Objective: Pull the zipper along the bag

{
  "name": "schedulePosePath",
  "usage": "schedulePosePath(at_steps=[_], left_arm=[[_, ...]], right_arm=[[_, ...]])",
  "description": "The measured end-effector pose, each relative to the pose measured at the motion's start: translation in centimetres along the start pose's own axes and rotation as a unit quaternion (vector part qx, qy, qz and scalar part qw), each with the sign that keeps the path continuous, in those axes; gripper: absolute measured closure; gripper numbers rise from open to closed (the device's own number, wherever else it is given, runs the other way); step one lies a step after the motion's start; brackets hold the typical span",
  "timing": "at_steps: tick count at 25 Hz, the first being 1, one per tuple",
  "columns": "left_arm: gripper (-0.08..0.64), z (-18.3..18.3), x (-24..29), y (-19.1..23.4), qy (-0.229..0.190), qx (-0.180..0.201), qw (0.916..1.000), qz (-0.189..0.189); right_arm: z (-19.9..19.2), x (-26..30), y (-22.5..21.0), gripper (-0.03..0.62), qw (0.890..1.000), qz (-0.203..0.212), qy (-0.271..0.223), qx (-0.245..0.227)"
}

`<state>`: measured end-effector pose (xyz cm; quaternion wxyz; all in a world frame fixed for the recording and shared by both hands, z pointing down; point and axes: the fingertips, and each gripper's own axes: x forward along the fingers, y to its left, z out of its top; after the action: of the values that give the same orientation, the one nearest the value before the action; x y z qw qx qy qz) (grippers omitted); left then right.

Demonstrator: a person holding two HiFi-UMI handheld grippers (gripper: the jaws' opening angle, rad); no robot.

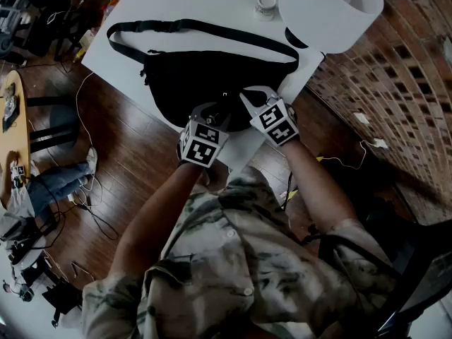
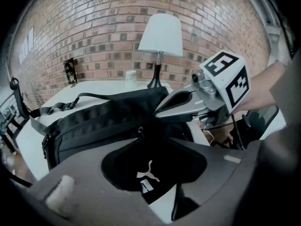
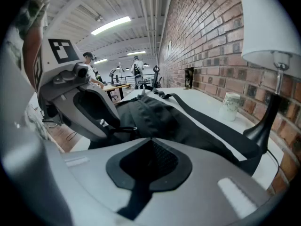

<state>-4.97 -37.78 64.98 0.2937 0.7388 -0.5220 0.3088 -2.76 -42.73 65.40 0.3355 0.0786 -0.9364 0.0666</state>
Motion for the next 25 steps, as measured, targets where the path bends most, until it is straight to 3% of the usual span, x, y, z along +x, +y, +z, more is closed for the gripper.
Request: schedulePosePath(at_steps=[5, 7, 8, 19, 25], left_arm=[[0.415, -1.2, 2.0, 1.8, 0.049, 0.024, 0.9976, 0.043], [0.49, -1.3, 2.0, 2.1, 0.052, 0.032, 0.9972, 0.043], [0.534, -1.4, 2.0, 2.2, 0.054, 0.032, 0.9974, 0.036], [0.539, -0.7, -0.5, 5.0, 0.034, 0.008, 0.9972, -0.067], [0.54, -1.6, -2.2, 8.8, 0.036, 0.023, 0.9931, -0.109]], right_arm=[[-0.7, 1.3, 0.0, 0.586, 1.0, 0.009, 0.022, -0.002], [-1.0, 1.6, 0.0, 0.586, 0.999, 0.008, 0.03, -0.007], [-1.2, 1.8, 0.1, 0.586, 0.999, 0.008, 0.034, -0.008], [-1.8, 2.5, 0.0, 0.586, 0.998, -0.002, 0.07, -0.002], [-1.9, 2.6, -0.2, 0.586, 0.995, -0.021, 0.094, 0.016]])
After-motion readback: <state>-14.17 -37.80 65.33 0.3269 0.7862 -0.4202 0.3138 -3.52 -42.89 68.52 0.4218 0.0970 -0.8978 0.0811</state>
